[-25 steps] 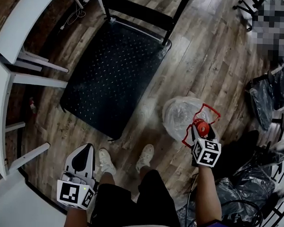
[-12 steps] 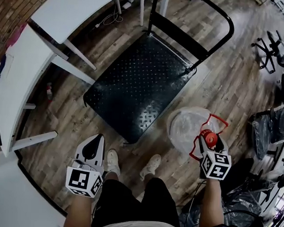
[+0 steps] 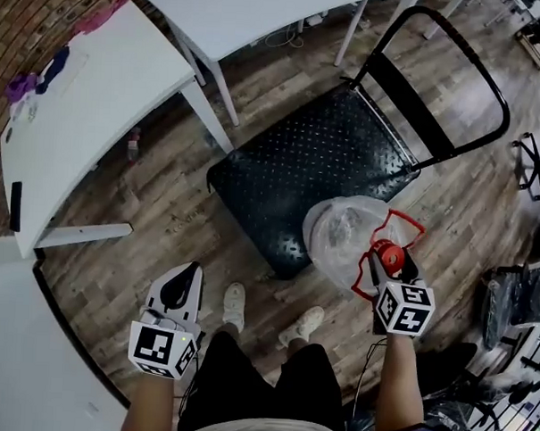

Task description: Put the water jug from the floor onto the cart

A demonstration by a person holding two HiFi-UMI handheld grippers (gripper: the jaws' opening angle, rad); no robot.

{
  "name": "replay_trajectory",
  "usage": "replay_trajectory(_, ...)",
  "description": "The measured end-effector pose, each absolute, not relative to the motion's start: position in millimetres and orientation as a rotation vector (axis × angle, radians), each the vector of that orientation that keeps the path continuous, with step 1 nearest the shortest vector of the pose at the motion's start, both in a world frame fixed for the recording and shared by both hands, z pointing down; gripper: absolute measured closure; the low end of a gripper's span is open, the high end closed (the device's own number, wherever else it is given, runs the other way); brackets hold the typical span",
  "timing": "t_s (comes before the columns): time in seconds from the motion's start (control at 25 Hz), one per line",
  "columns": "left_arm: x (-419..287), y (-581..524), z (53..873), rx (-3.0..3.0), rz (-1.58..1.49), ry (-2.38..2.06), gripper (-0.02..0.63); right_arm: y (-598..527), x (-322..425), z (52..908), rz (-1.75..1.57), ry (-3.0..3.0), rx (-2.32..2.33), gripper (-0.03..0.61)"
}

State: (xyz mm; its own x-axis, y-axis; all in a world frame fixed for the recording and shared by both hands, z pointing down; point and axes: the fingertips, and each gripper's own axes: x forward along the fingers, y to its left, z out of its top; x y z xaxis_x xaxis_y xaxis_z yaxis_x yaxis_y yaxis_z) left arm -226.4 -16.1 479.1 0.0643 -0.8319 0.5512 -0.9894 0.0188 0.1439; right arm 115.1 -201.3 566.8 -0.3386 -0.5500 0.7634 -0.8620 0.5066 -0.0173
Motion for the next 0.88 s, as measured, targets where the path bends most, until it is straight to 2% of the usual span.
replay_trajectory(0.24,-292.3,17.5,481.0,1.737,0.399,-1.893,0.615,-201.5,23.3,575.4,0.526,-2.083,1.039,0.265)
replay_trajectory(0.44,-320.5,36.0,487.5,1.695,0.385,-1.906,0.615,-197.4,-25.7,596.2,0.501,-2.079,0.971,0.265)
replay_trajectory(0.88,-341.5,59.5,491.9,1.659,0.359,-1.907,0.615,-188.9,-59.9,628.8,0.462,-2.025,0.901,0.265)
